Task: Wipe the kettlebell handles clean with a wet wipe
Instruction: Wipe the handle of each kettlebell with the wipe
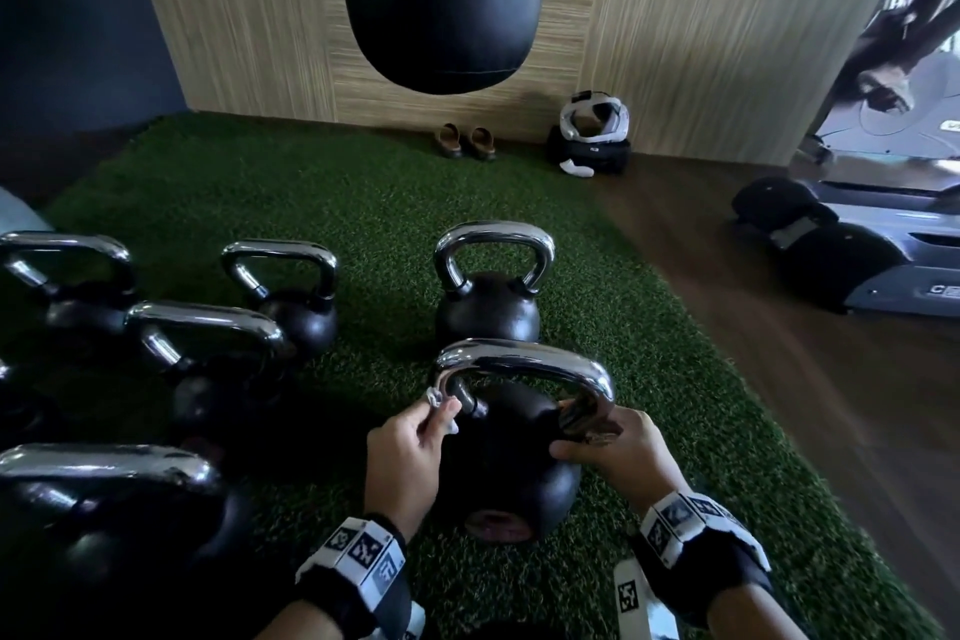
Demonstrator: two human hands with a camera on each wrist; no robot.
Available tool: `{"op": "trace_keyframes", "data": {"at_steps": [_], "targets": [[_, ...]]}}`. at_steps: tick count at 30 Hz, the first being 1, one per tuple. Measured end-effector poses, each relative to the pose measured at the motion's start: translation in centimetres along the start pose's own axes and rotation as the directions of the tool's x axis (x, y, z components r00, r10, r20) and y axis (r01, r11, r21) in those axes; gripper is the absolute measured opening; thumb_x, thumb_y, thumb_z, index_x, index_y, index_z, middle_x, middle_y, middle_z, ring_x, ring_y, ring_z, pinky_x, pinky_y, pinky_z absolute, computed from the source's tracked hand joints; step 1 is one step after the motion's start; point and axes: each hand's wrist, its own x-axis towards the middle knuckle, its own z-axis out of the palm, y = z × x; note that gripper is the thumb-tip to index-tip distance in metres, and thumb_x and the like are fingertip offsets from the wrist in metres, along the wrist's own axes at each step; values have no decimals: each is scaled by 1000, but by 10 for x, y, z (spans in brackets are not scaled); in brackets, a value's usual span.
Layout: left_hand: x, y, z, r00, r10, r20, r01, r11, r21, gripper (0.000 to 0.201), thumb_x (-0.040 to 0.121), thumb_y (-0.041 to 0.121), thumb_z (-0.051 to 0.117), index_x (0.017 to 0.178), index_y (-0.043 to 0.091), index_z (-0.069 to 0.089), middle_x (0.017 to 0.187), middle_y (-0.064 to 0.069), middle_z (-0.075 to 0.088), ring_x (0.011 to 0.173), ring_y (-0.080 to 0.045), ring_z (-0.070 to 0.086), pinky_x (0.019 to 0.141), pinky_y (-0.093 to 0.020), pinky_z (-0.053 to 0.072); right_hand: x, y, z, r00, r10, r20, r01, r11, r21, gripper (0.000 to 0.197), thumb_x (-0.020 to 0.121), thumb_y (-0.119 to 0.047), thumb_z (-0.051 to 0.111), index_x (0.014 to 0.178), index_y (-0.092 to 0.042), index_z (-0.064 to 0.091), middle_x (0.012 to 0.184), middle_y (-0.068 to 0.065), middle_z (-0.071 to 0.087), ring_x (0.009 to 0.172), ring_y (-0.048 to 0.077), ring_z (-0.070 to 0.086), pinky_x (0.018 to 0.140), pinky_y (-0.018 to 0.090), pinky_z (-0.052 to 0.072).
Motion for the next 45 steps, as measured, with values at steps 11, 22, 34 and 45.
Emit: {"op": "trace_keyframes", "data": {"at_steps": [11, 22, 34, 45], "targets": [[72, 8, 28, 990, 41, 133, -36, 998, -42, 26, 91, 30, 77, 75, 10, 75, 57, 10, 64, 60, 3, 58, 62, -31, 48, -21, -16, 0, 921, -332, 202, 385, 855, -348, 26, 68, -14, 78, 86, -33, 77, 74, -36, 60, 84, -11, 60, 69, 1, 36], [68, 24, 22, 942, -63, 330, 31, 995, 99, 45, 101, 21, 60, 61, 9, 44, 54, -1, 47, 57, -17, 45, 61, -33, 34, 42, -41, 32, 939, -46, 340, 132, 963, -234, 47, 59, -76, 82, 98, -55, 65, 106, -13, 74, 102, 6, 69, 90, 30, 56], [81, 58, 15, 990, -45, 133, 50, 998, -34, 37, 97, 20, 65, 63, 5, 60, 51, 1, 54, 44, -5, 47, 47, -17, 33, 41, -25, 44, 959, 6, 283, 22, 995, -96, 81, 41, -90, 76, 106, -43, 69, 103, -10, 77, 102, 9, 71, 95, 42, 57], [64, 73, 7, 940, -221, 261, 341, 668, -661, 12, 92, 0, 72, 99, 8, 79, 85, -5, 80, 71, -10, 74, 69, -21, 63, 40, -23, 47, 972, 39, 232, -21, 997, -77, 71, 46, -80, 82, 107, -47, 68, 106, -14, 75, 105, 5, 69, 100, 39, 55]]}}
